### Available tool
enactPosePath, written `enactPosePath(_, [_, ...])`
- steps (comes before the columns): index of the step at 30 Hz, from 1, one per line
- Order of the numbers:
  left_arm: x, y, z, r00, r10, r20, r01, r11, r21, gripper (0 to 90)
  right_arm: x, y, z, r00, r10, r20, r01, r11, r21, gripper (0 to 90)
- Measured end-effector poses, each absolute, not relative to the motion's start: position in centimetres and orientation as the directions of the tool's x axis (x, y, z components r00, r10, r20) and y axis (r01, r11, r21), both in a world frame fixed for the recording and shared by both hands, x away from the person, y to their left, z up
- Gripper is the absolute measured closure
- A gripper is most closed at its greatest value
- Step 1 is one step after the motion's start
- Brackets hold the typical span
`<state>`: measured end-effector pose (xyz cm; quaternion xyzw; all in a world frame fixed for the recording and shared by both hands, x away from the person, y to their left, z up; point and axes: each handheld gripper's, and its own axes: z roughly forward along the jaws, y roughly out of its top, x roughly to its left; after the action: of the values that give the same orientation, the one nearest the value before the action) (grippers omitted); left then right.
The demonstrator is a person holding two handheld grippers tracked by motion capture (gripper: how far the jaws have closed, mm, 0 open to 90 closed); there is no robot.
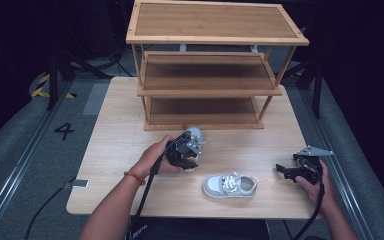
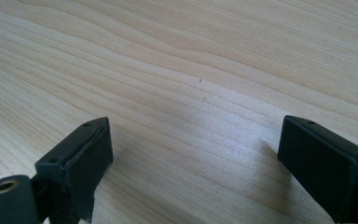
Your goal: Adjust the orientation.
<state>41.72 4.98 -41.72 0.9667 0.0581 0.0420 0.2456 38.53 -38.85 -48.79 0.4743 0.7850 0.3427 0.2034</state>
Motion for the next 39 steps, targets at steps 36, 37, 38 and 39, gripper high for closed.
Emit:
enactPosePath(36, [55.9,0.9,-42.1,0.945,0.308,0.113,0.205,-0.823,0.530,70.1,38.4,-38.8,-48.8,-0.484,0.875,0.010,0.601,0.323,0.731,10.8])
enactPosePath(37, [55.9,0.9,-42.1,0.942,0.315,0.116,0.209,-0.821,0.531,69.6,38.4,-38.8,-48.8,-0.484,0.875,0.009,0.600,0.324,0.731,10.9])
enactPosePath(38, [55.8,0.8,-42.2,0.929,0.346,0.129,0.228,-0.812,0.538,66.6,38.4,-38.8,-48.8,-0.485,0.875,0.009,0.600,0.325,0.731,11.0])
enactPosePath(39, [55.8,0.8,-42.2,0.929,0.346,0.129,0.228,-0.812,0.538,63.6,38.4,-38.8,-48.8,-0.485,0.875,0.009,0.600,0.325,0.731,11.0])
